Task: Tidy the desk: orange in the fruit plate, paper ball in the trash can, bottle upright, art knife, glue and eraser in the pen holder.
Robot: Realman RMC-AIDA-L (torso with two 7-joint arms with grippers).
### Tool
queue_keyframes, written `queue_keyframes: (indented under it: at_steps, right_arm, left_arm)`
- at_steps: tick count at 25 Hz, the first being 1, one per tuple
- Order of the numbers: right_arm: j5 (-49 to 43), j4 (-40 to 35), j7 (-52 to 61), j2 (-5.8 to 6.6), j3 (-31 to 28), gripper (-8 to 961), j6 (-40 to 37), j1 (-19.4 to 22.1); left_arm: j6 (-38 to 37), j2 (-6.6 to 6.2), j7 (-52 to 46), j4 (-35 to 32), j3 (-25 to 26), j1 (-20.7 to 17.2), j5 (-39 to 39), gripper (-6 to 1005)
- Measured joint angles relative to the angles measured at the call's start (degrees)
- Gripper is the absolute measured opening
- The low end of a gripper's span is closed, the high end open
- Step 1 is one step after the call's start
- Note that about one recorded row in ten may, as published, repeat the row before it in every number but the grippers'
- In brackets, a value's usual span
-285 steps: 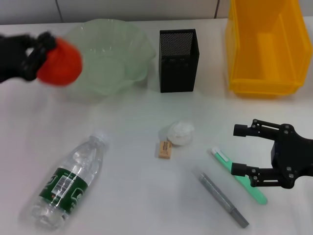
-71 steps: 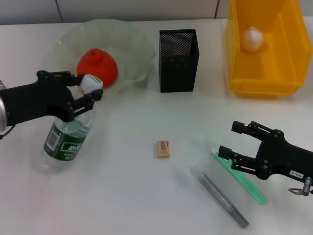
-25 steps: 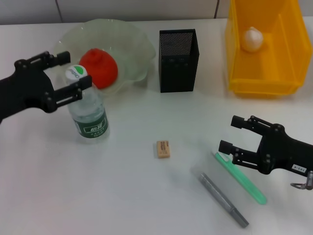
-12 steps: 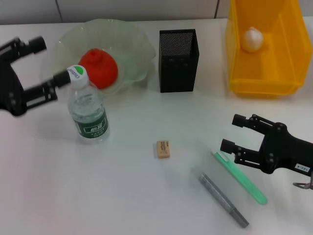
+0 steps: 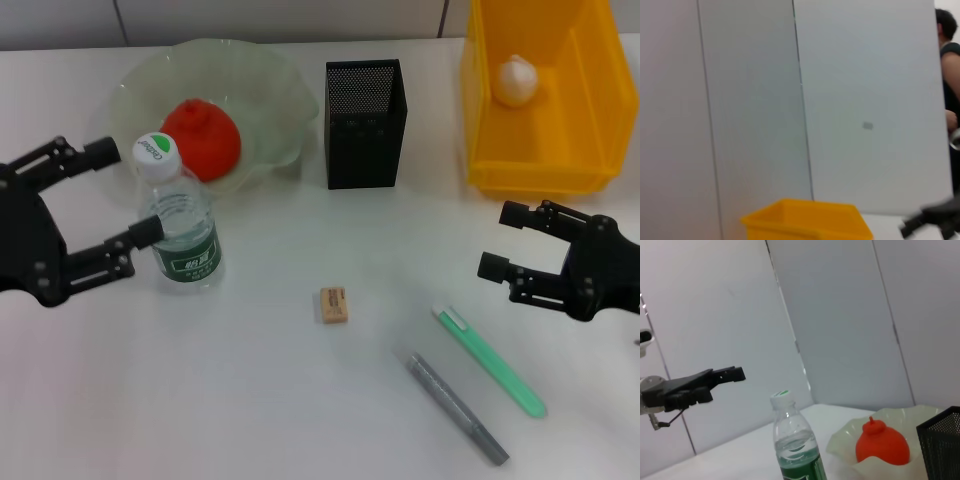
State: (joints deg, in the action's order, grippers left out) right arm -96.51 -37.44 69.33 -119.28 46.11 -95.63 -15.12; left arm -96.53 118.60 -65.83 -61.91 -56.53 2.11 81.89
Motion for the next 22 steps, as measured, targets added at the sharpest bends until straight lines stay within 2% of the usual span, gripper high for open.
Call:
queue_keyframes:
  at_steps: [1, 2, 3, 5, 6, 7, 9, 11, 12, 13, 16, 17, 18, 22]
  right_arm:
    - [-0.37, -1.92, 1.62, 0.01, 0.25, 792, -0.07, -0.07]
    - [-2.78, -8.04, 7.0, -0.01, 1.5, 792, -0.4, -0.28]
    - [-2.78, -8.04, 7.0, -0.01, 1.5, 791, -0.4, -0.28]
    - [-6.52, -15.83, 14.44, -0.01, 3.7, 791, -0.67, -0.84]
    - [-8.65, -19.91, 18.62, -0.03, 5.12, 791, -0.66, -1.32]
    - [-14.39, -28.35, 28.07, -0.05, 8.95, 791, -0.47, -2.78]
    - [-16.5, -30.98, 31.21, -0.05, 10.35, 791, -0.43, -3.45]
    - [-22.08, -36.68, 38.9, -0.05, 13.73, 791, -0.44, -5.87]
    - [-26.47, -39.83, 45.73, -0.02, 16.35, 775, -0.79, -8.67]
    - [-26.47, -39.83, 45.73, -0.02, 16.35, 764, -0.79, -8.67]
    - [-32.53, -43.13, 55.51, 0.08, 19.89, 730, -1.78, -13.24]
    - [-35.83, -45.1, 61.16, 0.07, 23.02, 719, -2.05, -15.22]
    - [-35.83, -45.1, 61.16, 0.07, 23.02, 707, -2.05, -15.22]
    - [-43.87, -48.13, 75.26, 0.03, 29.89, 696, -2.24, -18.49]
  left_arm:
    - [-0.13, -0.03, 0.45, 0.58, -0.3, 0.13, 0.58, 796]
    - [-0.29, -0.05, 2.63, 2.87, -0.89, 0.88, 2.26, 796]
    - [-0.29, -0.05, 2.63, 2.87, -0.89, 0.88, 2.26, 796]
    - [-0.36, -0.05, 5.65, 6.23, -1.28, 1.99, 4.01, 796]
    - [-0.47, -0.04, 6.81, 8.25, -1.41, 2.65, 4.72, 796]
    - [-0.66, -0.05, 8.35, 10.43, -1.47, 3.37, 5.63, 796]
    - [-0.79, -0.06, 10.67, 13.67, -1.49, 4.32, 6.9, 796]
    - [-0.39, -0.07, 13.31, 16.62, -1.18, 5.07, 8.09, 796]
    - [0.16, -0.16, 15.08, 19.11, -0.9, 5.54, 8.63, 796]
    - [0.16, -0.16, 15.08, 19.11, -0.9, 5.54, 8.63, 796]
    - [0.45, -0.5, 16.62, 22.26, -0.78, 6.17, 8.72, 795]
    - [0.45, -0.49, 16.68, 22.4, -0.77, 6.21, 8.74, 795]
    - [0.45, -0.5, 16.77, 22.69, -0.77, 6.27, 8.75, 795]
    - [0.5, -0.48, 16.81, 23.31, -0.87, 6.69, 9.19, 796]
